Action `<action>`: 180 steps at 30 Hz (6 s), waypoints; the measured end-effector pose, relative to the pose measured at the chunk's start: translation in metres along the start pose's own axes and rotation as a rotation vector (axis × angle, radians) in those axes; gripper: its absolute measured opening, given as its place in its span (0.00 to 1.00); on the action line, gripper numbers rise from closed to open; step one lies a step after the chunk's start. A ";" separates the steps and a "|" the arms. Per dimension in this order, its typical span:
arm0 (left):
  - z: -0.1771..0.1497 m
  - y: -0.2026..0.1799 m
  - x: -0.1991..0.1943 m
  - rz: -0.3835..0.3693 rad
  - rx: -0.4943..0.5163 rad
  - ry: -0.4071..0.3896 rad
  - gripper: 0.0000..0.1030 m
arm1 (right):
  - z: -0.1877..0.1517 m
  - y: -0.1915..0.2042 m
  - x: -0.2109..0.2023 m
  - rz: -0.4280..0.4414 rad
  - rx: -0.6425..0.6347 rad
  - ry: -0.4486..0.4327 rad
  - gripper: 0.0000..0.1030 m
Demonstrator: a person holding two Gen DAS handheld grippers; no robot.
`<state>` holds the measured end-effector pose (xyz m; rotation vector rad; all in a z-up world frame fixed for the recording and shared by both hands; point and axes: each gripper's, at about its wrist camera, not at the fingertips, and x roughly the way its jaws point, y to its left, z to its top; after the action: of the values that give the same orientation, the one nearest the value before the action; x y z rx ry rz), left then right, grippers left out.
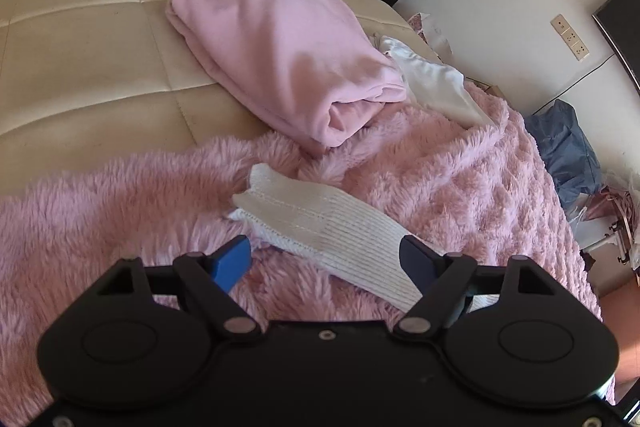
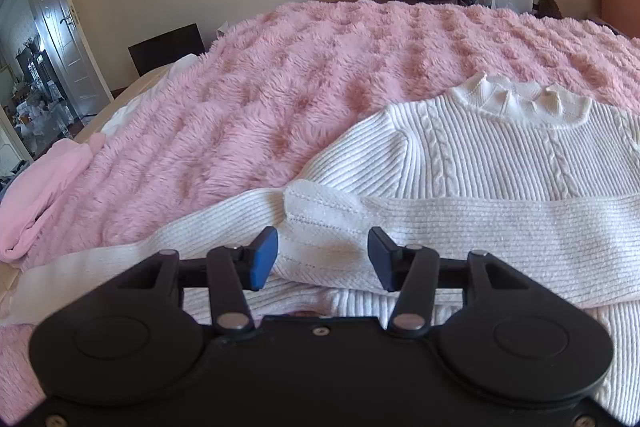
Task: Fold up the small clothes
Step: 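Move the left tool to the other sleeve cuff and close on it, then lift the cuff across the dress body with the left tool and release it, then withdraw both tools and move them toward the dress hem, then close both tools on the ribbed hem of the dress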
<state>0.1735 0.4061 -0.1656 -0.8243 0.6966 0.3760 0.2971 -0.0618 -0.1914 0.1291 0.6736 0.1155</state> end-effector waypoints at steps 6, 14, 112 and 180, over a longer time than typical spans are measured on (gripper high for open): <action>0.001 0.023 0.019 -0.038 -0.118 -0.005 0.80 | -0.002 0.007 0.000 0.005 -0.020 0.003 0.50; 0.006 0.043 0.047 -0.084 -0.253 0.039 0.20 | -0.007 0.012 0.003 -0.006 -0.040 0.016 0.50; -0.294 -0.365 0.133 -0.504 0.394 0.319 0.51 | -0.023 -0.279 -0.126 -0.118 0.186 -0.200 0.53; -0.365 -0.119 -0.077 -0.116 0.903 0.582 0.56 | -0.227 -0.174 -0.291 -0.202 0.156 0.333 0.46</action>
<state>0.0328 0.0451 -0.2223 -0.0863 1.2202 -0.3075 -0.0603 -0.2584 -0.2156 0.1935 1.0244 -0.1127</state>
